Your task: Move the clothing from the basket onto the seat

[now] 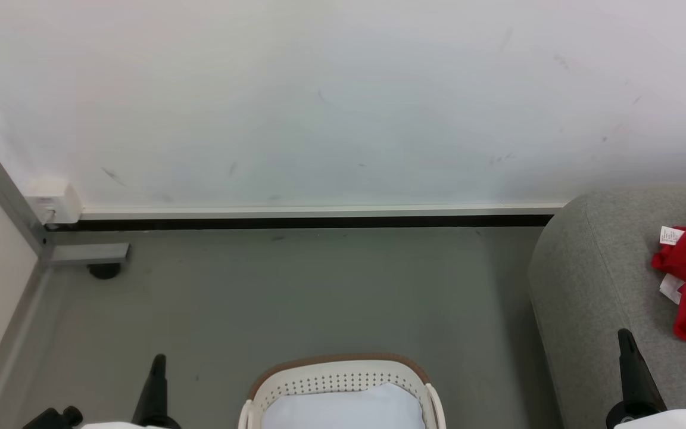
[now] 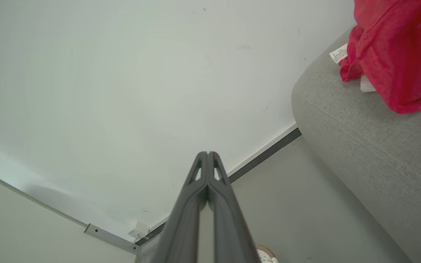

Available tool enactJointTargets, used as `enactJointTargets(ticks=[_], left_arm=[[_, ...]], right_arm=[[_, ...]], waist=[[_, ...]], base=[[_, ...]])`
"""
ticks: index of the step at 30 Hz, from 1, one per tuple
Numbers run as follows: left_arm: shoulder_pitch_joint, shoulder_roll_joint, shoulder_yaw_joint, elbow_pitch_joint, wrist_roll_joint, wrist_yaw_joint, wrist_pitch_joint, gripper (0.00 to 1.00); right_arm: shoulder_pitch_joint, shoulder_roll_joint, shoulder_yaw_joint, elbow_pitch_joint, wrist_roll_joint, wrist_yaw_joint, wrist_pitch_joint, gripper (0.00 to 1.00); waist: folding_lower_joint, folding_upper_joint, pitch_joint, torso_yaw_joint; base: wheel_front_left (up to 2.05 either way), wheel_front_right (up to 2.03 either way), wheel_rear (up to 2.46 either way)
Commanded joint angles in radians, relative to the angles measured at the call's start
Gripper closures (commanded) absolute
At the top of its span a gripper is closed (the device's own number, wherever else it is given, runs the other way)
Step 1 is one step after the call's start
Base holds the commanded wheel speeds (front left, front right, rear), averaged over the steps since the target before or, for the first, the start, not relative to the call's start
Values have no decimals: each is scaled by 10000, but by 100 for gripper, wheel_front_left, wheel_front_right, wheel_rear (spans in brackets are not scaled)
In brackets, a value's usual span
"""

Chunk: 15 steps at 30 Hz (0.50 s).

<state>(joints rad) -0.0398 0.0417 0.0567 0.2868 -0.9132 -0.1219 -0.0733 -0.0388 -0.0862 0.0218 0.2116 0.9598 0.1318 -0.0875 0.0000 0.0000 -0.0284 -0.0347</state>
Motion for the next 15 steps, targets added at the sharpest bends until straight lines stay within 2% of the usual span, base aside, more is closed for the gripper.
enactJointTargets(ticks=[1, 15], left_arm=[[-258, 75, 70, -152, -437, -29, 97, 100], [-375, 87, 197, -224, -1973, -49, 517, 100]], right_arm=[[-259, -4, -104, -61, 389, -8, 86, 100], [-369, 42, -350, 24, 1876, -10, 503, 100]], waist=[[0, 0, 7, 9], [0, 0, 61, 70]], base=[[0, 0, 0], [0, 0, 0]])
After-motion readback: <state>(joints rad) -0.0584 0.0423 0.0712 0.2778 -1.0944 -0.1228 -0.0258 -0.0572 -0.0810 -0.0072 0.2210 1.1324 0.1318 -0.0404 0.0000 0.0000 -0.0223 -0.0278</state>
